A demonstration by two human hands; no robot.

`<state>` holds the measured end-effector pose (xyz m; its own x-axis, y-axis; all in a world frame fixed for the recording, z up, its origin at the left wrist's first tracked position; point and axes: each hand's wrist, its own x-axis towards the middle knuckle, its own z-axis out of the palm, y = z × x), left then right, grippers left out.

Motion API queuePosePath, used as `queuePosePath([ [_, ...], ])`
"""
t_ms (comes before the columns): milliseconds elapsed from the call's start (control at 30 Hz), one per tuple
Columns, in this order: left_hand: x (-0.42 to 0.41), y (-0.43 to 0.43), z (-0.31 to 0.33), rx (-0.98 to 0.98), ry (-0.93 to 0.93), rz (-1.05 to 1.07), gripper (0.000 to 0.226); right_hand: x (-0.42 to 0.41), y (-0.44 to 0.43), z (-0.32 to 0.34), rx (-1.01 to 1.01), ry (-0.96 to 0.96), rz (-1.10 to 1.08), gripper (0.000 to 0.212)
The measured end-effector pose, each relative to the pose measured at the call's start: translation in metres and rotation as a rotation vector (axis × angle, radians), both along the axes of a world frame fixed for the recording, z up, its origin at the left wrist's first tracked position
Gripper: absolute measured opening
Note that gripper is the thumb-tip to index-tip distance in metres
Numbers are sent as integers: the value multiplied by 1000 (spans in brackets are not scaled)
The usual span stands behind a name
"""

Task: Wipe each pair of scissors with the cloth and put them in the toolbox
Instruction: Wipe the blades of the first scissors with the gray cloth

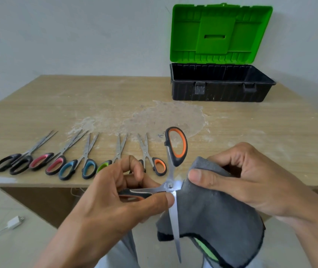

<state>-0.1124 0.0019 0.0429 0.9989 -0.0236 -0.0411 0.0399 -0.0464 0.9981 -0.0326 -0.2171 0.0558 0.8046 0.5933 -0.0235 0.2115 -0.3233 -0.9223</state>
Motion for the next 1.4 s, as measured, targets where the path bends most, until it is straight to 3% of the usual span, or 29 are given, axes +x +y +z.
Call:
queuePosePath([
  [200, 0, -3, 1, 5, 13, 33, 47, -4, -3, 1, 45, 26, -32, 26],
  [333, 4, -4, -1, 6, 22, 32, 36, -7, 6, -3, 19, -102, -19, 25],
  [500, 1, 1, -2, -16, 49, 11, 39, -7, 8, -3, -24, -185, 41, 25],
  [733, 2, -2, -1, -74, 80, 12, 50, 0, -2, 6, -42, -115, 106, 18],
  [933, 4, -1, 1, -38, 58, 55, 49, 2, -5, 3, -94, -104, 52, 36],
  [1167, 5, -5, -2, -33, 79, 13, 35, 2, 5, -6, -92, -178, 73, 32],
  [1400, 3, -10, -1, 17, -16, 80, 23, 7, -5, -3, 2, -89, 44, 25],
])
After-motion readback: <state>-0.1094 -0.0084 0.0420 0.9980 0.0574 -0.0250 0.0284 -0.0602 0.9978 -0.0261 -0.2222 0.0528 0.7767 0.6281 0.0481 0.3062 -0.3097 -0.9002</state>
